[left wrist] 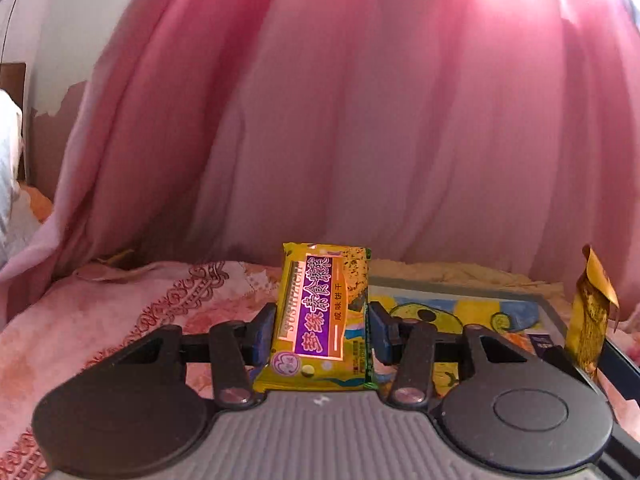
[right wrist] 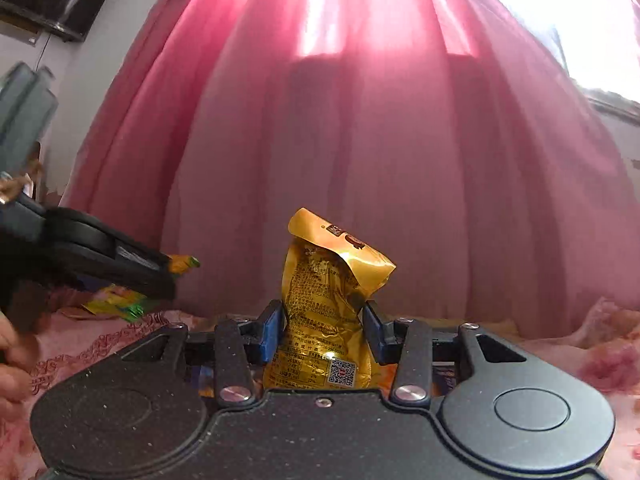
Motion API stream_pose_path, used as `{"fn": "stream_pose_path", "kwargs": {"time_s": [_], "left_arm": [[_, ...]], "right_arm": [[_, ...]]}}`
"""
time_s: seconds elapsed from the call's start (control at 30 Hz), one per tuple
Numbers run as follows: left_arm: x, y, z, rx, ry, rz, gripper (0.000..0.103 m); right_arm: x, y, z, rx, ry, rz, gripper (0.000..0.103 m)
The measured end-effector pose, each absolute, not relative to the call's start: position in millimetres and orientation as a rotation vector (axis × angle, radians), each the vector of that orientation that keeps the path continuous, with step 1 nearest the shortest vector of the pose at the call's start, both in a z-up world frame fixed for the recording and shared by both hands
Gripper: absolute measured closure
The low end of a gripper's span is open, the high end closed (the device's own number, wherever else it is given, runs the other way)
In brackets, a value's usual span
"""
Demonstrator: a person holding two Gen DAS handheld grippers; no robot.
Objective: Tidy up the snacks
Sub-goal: 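Carry both snacks over the grey tray and open both tools inside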
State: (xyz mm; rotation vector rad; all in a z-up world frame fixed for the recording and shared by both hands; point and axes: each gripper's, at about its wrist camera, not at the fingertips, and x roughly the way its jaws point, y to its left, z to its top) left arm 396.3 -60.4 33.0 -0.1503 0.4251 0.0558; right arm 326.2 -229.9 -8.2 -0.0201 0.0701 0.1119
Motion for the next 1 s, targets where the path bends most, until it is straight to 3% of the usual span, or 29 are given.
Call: {"fn": "stream_pose_path", "kwargs": {"time_s": [0.53, 0.67, 0.73, 0.8, 0.87, 1.0], "left_arm": [[438.2, -68.2, -26.0, -0.096, 0.559, 0.081, 0.051], [443.2, -72.3, -31.4, -0.091, 0.596, 0.077, 0.05], [442.2, -73.9, -30.5, -0.083, 0.606, 0.081, 0.043], [436.5, -74.3, -25.8, -0.08, 0.581, 0.087, 0.023], [430.0, -73.7, -17.7, -0.08, 0.553, 0.094, 0.019], [415.7, -67.5, 4.3, -0.117, 0.518, 0.093, 0.016]], "right_arm": [[379.6, -218.2, -52.4, 0.02, 0.243, 0.11, 0.058], [382.9, -219.3, -56.7, 0.036, 0.302, 0.123, 0.053], [381.8, -219.1, -57.2, 0.039, 0.31, 0.119, 0.052], [379.6, -218.9, -53.5, 0.038, 0.31, 0.12, 0.049], [379.0, -221.2, -49.3, 0.039, 0.3, 0.121, 0.038], [363.1, -224.9, -32.9, 0.046, 0.264, 0.109, 0.032]]}}
